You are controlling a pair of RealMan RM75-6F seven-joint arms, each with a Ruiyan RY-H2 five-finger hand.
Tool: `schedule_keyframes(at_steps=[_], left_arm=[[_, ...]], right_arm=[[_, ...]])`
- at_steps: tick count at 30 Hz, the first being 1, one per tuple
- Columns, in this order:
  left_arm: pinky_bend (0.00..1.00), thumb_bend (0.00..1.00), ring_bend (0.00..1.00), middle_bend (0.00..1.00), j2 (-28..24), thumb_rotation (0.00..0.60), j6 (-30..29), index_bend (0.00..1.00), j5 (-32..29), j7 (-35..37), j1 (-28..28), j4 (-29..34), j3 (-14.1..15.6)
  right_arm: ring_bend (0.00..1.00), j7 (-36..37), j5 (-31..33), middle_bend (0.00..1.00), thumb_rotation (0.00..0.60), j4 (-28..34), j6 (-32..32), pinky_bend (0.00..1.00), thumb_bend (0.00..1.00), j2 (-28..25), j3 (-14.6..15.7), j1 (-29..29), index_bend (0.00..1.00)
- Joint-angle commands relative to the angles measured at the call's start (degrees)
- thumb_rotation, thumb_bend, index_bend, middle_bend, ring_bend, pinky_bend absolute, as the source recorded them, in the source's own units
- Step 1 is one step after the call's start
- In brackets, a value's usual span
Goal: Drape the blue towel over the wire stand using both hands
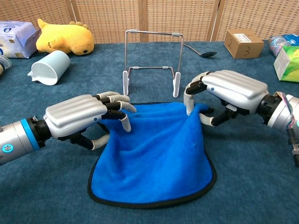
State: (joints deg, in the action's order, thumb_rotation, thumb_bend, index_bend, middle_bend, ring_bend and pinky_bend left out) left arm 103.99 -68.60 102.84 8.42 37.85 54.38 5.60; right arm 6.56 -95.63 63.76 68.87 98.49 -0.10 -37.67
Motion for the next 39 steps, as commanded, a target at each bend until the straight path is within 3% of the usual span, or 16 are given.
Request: schedule_keyframes(at_steps=[1, 7, 12, 22, 29, 39], left_arm=[[0.09, 0.67, 0.1, 0.22, 1.07, 0.6, -1.01, 0.43, -0.25, 0.29, -0.3, -1.05, -0.24], [0.14, 0.64, 0.17, 0.32, 2.25, 0.6, -3.09, 0.63, -0.91, 2.05, -1.02, -2.47, -0.68], [0.15, 0.6, 0.2, 0.35, 2.47, 0.6, -3.96, 0.72, -1.25, 3.11, -1.34, -3.36, -0.69], [0.15, 0.59, 0.23, 0.38, 0.17, 0.6, -6.98, 0.74, -2.11, 4.4, -2.79, -1.73, -0.9], [0.14, 0.58, 0.23, 0.39, -3.01, 0.6, -9.77, 0.75, -3.39, 5.93, -4.28, 2.62, -1.85], [0.14, 0.58, 0.24, 0.4, -8.61, 0.6, -12.1, 0.75, -3.89, 5.1, -4.21, 10.77, -4.05]], right_arm=[[0.29, -0.11, 0.03, 0.42, 0.6, 0.12, 0.06, 0.2, 0.45, -0.1, -0.03, 0.06, 0.77], [0.3, -0.18, 0.08, 0.42, 0.6, 0.42, -0.03, 0.2, 0.45, -0.28, -0.04, 0.11, 0.77], [0.32, 0.0, 0.22, 0.44, 0.6, 0.31, -0.14, 0.21, 0.45, -0.25, -0.08, 0.18, 0.8], [0.38, 0.85, 0.58, 0.55, 0.6, 2.39, -0.32, 0.21, 0.44, -1.08, -0.28, 0.29, 0.99], [0.4, 1.6, 2.3, 0.56, 0.6, 8.12, -0.43, 0.21, 0.43, -3.91, -1.61, 0.63, 1.0], [0.42, 1.02, 6.09, 0.57, 0.6, 18.18, -0.65, 0.21, 0.43, -9.62, -5.86, 0.51, 1.0]])
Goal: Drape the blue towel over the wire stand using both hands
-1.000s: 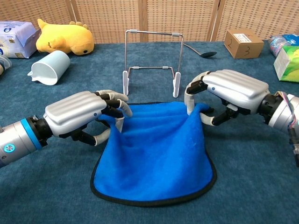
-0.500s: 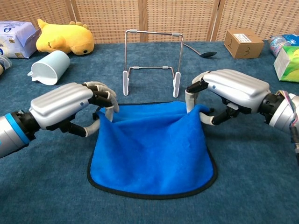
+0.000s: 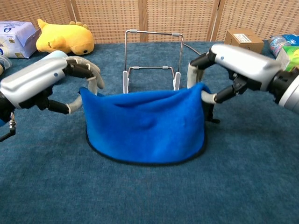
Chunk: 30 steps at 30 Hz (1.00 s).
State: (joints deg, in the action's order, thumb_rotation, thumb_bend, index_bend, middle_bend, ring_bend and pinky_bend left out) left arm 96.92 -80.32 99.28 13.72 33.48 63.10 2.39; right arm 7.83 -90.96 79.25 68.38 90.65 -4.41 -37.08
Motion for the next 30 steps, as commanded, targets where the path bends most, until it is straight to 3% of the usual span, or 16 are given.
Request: schedule_keyframes(at_steps=[1, 10, 11, 17, 30], left_arm=[[0.14, 0.58, 0.24, 0.4, -2.2, 0.6, -0.44, 0.75, -0.49, -0.23, 0.25, 3.1, -1.19], [0.14, 0.58, 0.24, 0.4, -7.2, 0.6, -0.97, 0.75, -1.53, -1.7, 1.11, 10.69, -4.3], [0.14, 0.58, 0.24, 0.4, -8.33, 0.6, -1.37, 0.75, -1.92, -1.7, 1.66, 12.33, -5.84], [0.14, 0.58, 0.25, 0.41, -11.67, 0.6, 0.65, 0.76, -3.82, -2.13, 3.44, 17.3, -9.0], [0.14, 0.58, 0.25, 0.41, -13.77, 0.6, 3.9, 0.76, -8.8, -1.77, 6.69, 19.59, -15.05]], right_arm=[[0.42, -0.31, 1.9, 0.57, 0.6, 3.92, -0.2, 0.21, 0.43, -2.44, -2.11, -0.12, 1.0], [0.43, -1.12, 6.0, 0.58, 0.6, 12.63, -0.98, 0.21, 0.43, -7.94, -6.71, -0.61, 1.0], [0.43, -0.93, 7.13, 0.58, 0.6, 14.3, -0.89, 0.21, 0.43, -9.32, -8.53, -0.93, 1.0], [0.43, -2.13, 11.38, 0.58, 0.6, 18.75, -3.12, 0.21, 0.43, -13.33, -12.11, -2.1, 1.0], [0.43, -4.04, 20.18, 0.58, 0.6, 21.25, -6.69, 0.21, 0.42, -16.47, -18.22, -5.54, 1.0]])
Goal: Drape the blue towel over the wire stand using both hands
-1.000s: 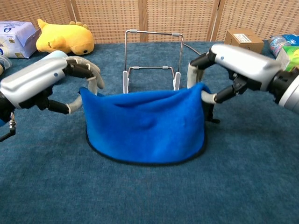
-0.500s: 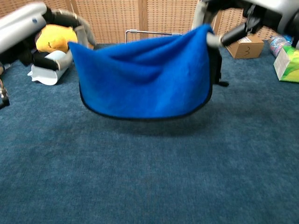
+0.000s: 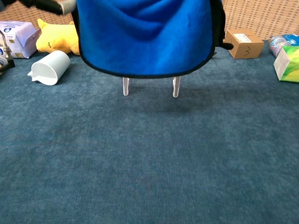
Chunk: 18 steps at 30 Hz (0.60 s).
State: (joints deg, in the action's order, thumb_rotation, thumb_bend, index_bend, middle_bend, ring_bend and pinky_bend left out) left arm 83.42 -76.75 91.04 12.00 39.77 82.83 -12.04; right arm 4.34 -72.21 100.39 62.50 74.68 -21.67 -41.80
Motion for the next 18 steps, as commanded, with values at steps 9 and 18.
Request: schedule_keyframes(at_steps=[9, 18], left_arm=[[0.14, 0.58, 0.25, 0.41, -0.96, 0.6, 2.89, 0.76, -4.92, 1.9, 2.1, -0.72, -3.95], [0.14, 0.57, 0.26, 0.41, -1.09, 0.6, 5.87, 0.76, -8.16, 2.42, 5.21, -1.94, -7.36]], right_arm=[[0.43, -1.37, 6.13, 0.58, 0.6, -0.91, -3.14, 0.21, 0.42, -1.22, -3.7, -3.6, 1.0], [0.44, -2.93, 11.01, 0.58, 0.6, -3.58, -5.89, 0.21, 0.42, -1.28, -5.99, -7.27, 1.0]])
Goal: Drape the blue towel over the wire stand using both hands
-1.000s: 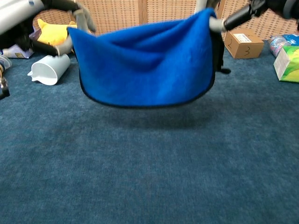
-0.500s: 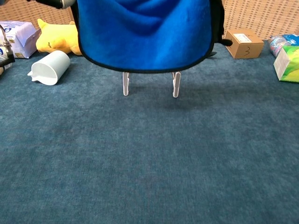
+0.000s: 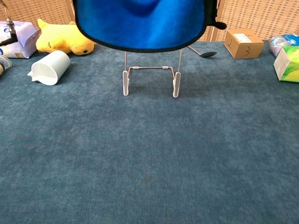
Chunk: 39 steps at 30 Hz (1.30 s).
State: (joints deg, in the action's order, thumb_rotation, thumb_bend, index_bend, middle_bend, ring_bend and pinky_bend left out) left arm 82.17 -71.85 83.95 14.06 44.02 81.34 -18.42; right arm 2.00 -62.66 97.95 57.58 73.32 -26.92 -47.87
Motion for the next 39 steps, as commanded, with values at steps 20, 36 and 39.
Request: schedule_keyframes(at_steps=[20, 36, 39], left_arm=[[0.12, 0.57, 0.26, 0.42, 5.01, 0.6, 7.41, 0.76, -8.16, 1.0, 7.83, -10.93, -5.25], [0.12, 0.57, 0.26, 0.42, 10.63, 0.6, 10.75, 0.76, -10.26, 4.66, 11.12, -21.82, -4.69], [0.12, 0.57, 0.26, 0.42, 11.25, 0.6, 10.95, 0.76, -10.22, 5.18, 11.27, -23.0, -4.27]], right_arm=[[0.44, -2.81, 10.62, 0.58, 0.6, -8.92, -5.17, 0.21, 0.42, 1.81, -3.07, -7.92, 1.0], [0.44, -2.61, 12.47, 0.58, 0.6, -15.13, -6.9, 0.21, 0.42, 4.55, -1.1, -9.84, 1.0], [0.44, -2.23, 12.19, 0.58, 0.6, -15.69, -6.97, 0.21, 0.42, 5.13, -0.57, -9.8, 1.0]])
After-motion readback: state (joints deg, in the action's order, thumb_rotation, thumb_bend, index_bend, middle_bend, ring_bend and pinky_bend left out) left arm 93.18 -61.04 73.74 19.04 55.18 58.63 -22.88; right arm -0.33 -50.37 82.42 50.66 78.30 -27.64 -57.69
